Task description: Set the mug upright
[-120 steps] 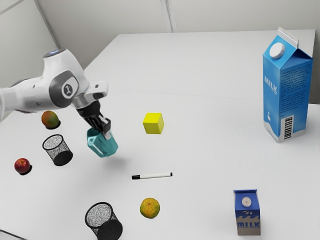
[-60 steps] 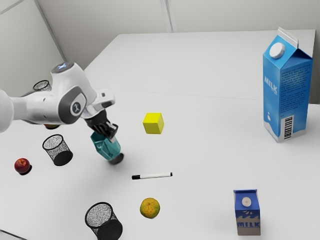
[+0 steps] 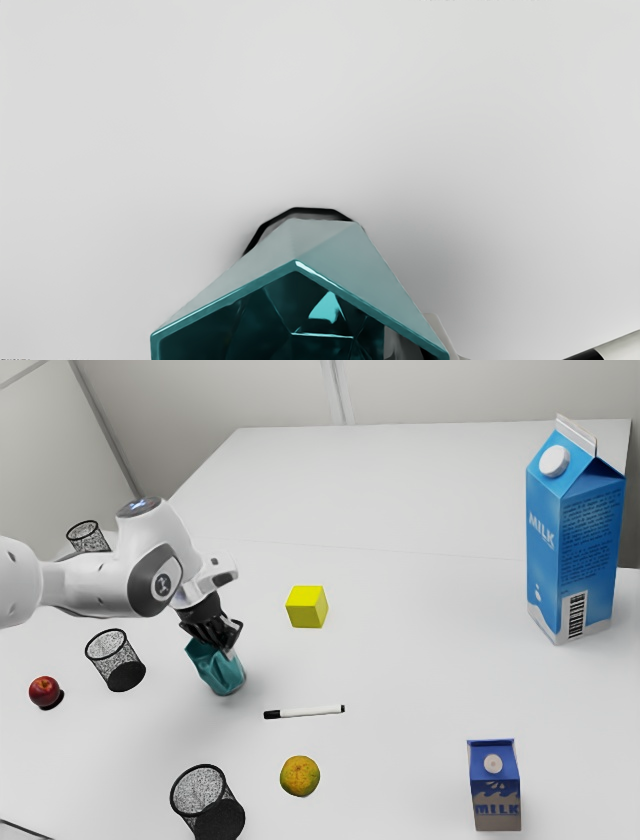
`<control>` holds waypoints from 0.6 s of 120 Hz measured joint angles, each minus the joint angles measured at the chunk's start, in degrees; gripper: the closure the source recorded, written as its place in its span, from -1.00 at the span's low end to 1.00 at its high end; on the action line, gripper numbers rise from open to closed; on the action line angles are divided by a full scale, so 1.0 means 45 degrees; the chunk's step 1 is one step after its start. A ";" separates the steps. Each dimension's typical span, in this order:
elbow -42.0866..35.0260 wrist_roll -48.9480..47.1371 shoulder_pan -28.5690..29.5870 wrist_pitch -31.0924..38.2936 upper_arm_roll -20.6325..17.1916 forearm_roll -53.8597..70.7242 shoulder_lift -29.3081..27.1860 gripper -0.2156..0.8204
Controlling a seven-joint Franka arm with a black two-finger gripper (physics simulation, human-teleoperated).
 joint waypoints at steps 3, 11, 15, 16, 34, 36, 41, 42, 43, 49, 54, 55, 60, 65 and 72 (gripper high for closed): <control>-0.0003 -0.0034 0.0002 0.0006 -0.0004 0.0001 0.0003 0.90; -0.0004 -0.0108 0.0000 0.0016 -0.0008 -0.0006 -0.0013 0.82; -0.0003 -0.0140 -0.0004 0.0019 -0.0009 -0.0009 -0.0022 0.76; -0.0003 -0.0148 -0.0005 0.0020 -0.0009 -0.0009 -0.0026 0.75; 0.0021 -0.0269 -0.0045 0.0030 -0.0009 -0.0015 -0.0160 0.48; 0.0027 -0.0279 -0.0049 0.0030 -0.0012 -0.0015 -0.0186 0.44; 0.0058 -0.0303 -0.0068 0.0021 -0.0010 -0.0016 -0.0286 0.36; 0.0065 -0.0308 -0.0069 0.0019 -0.0013 -0.0016 -0.0311 0.35; 0.0072 -0.0312 -0.0070 0.0016 -0.0015 -0.0016 -0.0333 0.33; 0.0115 -0.0342 -0.0090 -0.0005 -0.0023 -0.0037 -0.0459 0.23; 0.0170 -0.0366 -0.0120 -0.0026 -0.0026 -0.0065 -0.0556 0.15; 0.0192 -0.0370 -0.0128 -0.0035 -0.0027 -0.0070 -0.0576 0.13; 0.0368 -0.0394 -0.0170 -0.0148 -0.0028 -0.0101 -0.0673 0.07; 0.0621 -0.0418 -0.0213 -0.0346 -0.0028 -0.0133 -0.0767 0.00; 0.1036 -0.0451 -0.0270 -0.0748 -0.0029 -0.0164 -0.0858 -0.07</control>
